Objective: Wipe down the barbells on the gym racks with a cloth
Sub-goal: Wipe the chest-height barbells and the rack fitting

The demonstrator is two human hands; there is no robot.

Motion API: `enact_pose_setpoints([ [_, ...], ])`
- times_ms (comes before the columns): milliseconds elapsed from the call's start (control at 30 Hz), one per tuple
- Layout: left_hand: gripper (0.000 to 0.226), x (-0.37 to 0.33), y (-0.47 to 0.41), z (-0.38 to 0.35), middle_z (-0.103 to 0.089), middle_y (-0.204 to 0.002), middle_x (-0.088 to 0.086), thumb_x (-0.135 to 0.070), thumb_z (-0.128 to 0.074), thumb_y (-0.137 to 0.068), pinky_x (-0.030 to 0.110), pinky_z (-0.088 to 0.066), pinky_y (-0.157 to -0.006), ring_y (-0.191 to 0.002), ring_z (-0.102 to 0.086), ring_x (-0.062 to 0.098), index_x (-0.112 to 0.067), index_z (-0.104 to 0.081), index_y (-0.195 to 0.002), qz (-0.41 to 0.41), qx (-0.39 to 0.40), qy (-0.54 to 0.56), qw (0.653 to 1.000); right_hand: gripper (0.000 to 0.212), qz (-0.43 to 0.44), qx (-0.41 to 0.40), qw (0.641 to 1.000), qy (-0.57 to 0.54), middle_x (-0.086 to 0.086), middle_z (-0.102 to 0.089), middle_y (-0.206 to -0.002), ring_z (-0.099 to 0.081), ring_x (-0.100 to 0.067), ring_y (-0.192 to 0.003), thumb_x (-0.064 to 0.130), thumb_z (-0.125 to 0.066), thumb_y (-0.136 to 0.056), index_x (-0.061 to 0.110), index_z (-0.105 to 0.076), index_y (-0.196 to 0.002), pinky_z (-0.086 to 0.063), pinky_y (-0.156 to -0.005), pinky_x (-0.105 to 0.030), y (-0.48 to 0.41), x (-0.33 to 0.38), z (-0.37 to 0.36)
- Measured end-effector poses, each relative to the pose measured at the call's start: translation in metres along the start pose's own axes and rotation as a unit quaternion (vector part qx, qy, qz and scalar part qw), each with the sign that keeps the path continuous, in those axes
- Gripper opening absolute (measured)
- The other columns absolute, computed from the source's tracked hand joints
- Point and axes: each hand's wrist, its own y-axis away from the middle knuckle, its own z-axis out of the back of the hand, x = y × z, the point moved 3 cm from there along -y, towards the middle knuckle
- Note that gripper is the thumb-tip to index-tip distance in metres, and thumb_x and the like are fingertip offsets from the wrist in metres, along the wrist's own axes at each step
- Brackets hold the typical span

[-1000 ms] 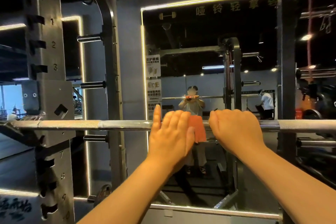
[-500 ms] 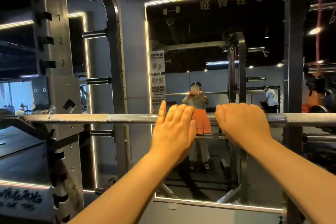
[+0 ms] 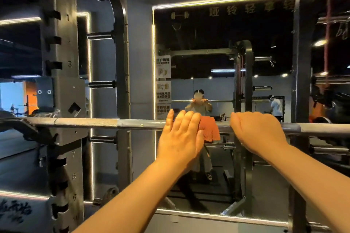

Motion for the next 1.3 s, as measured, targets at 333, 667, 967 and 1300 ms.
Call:
enact_pose_setpoints([
  [333, 0.053, 0.000, -0.016, 0.007, -0.066, -0.103, 0.005, -0.042, -0.023, -0.098, 0.053, -0.017, -0.125, -0.105, -0.062, 0.026, -0.012, -0.064, -0.116, 0.030, 0.002, -0.023, 0.999, 0.031, -0.102, -0.028, 0.970, -0.220, 0.005, -0.043, -0.066, -0.050, -0.018, -0.060, 0.018, -0.037, -0.106, 0.021, -0.041, -0.075, -0.047, -0.064, -0.042, -0.012, -0.004, -0.008],
  [667, 0.051, 0.037, -0.006, 0.003, -0.066, -0.126, 0.000, -0.045, -0.029, -0.103, 0.054, -0.014, -0.125, -0.124, -0.059, 0.019, -0.016, -0.054, -0.138, -0.064, -0.030, 0.000, 0.997, 0.068, 0.035, -0.055, 0.936, -0.347, 0.008, -0.053, -0.144, -0.050, -0.013, -0.130, 0.061, -0.011, -0.099, 0.031, -0.031, -0.156, -0.038, -0.111, -0.041, -0.010, 0.082, 0.030],
  [967, 0.031, 0.083, -0.019, 0.032, -0.066, -0.115, -0.002, -0.040, -0.045, -0.102, 0.052, -0.029, -0.120, -0.114, -0.063, 0.021, -0.020, -0.051, -0.124, -0.016, 0.109, -0.084, 0.990, 0.058, 0.066, 0.008, 0.984, -0.163, -0.003, -0.064, -0.114, -0.061, -0.025, -0.106, 0.054, -0.011, -0.104, 0.025, -0.056, -0.126, -0.048, -0.092, -0.044, -0.058, 0.101, 0.044],
  [1300, 0.028, 0.096, -0.016, 0.009, -0.067, -0.070, 0.003, -0.033, -0.047, -0.098, 0.047, -0.056, -0.083, -0.063, -0.068, 0.027, -0.015, -0.064, -0.085, -0.027, -0.044, -0.112, 0.992, 0.027, -0.019, -0.200, 0.964, -0.174, -0.005, -0.068, -0.090, -0.068, -0.030, -0.088, 0.036, -0.051, -0.102, 0.014, -0.067, -0.101, -0.055, -0.081, -0.046, -0.038, 0.127, 0.033],
])
